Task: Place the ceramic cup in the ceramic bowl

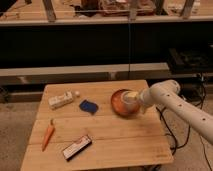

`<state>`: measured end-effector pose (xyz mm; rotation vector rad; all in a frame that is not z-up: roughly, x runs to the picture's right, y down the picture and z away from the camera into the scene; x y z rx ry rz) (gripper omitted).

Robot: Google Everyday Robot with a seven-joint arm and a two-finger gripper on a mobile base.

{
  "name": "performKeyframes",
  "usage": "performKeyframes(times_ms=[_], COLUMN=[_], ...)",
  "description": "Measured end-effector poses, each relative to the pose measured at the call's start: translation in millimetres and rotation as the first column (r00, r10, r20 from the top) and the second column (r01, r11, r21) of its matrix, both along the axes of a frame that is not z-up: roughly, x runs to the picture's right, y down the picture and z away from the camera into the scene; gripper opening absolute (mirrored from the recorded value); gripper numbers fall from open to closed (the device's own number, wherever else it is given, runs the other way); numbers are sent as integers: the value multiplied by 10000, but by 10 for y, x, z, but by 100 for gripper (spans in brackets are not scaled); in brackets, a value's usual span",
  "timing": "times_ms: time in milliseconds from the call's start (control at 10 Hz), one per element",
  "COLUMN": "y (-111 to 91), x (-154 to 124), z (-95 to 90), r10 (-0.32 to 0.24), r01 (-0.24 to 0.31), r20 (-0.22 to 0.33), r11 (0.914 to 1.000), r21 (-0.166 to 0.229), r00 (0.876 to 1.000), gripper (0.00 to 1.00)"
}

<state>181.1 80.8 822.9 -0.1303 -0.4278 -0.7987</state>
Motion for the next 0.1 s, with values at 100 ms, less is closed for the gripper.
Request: performKeyframes(times_ms=[100], y=[-29], x=[8], z=[-63], r10=[-43], r01=[42], r20=[16], r11=[9998], r21=[219], r00=[10000], gripper=[80])
